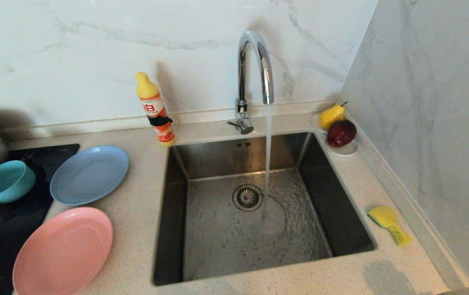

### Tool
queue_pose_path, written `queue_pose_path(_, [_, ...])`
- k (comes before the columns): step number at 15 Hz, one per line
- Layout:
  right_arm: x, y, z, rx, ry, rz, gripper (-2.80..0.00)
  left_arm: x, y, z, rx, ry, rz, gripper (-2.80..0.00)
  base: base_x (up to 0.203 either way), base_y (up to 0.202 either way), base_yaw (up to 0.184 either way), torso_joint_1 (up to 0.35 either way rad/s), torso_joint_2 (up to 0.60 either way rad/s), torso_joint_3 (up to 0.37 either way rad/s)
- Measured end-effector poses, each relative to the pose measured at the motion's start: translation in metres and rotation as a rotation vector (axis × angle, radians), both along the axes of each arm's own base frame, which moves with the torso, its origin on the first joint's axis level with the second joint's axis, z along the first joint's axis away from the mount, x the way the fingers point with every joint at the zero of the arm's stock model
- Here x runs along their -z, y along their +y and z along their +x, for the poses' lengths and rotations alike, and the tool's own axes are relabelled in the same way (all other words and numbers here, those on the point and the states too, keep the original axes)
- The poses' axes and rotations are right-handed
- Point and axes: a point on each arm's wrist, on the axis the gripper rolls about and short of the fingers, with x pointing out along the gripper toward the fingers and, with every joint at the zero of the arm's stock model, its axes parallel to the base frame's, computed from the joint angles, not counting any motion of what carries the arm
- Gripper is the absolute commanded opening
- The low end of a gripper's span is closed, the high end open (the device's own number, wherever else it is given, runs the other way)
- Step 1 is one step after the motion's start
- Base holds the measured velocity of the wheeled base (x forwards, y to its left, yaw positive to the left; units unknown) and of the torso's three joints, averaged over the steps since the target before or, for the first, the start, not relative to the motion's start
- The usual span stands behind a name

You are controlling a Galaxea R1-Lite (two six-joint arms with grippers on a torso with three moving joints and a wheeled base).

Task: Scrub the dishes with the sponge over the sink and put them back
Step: Turn off the faucet

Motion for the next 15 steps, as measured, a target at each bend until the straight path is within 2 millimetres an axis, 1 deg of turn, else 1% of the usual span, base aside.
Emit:
queue_pose_path(12, [0.0, 0.0, 0.0, 0.0, 0.003, -0.001, -2.8, -0.001, 0.0, 0.0, 0.004, -0.004, 0.004, -2.8, 0.0, 0.0, 0.0, 0.0, 0.0, 0.0])
queue_pose_path(13, [0.0, 0.0, 0.0, 0.0, 0.003, 0.0, -2.8, -0.004, 0.0, -0.002, 0.008, -0.005, 0.004, -2.8, 0.0, 0.0, 0.0, 0.0, 0.0, 0.0])
queue_pose_path(15, [0.0, 0.0, 0.0, 0.0, 0.003, -0.001, -2.8, -0.036, -0.001, -0.012, 0.028, -0.094, 0.002, -2.8, 0.0, 0.0, 0.0, 0.0, 0.0, 0.0])
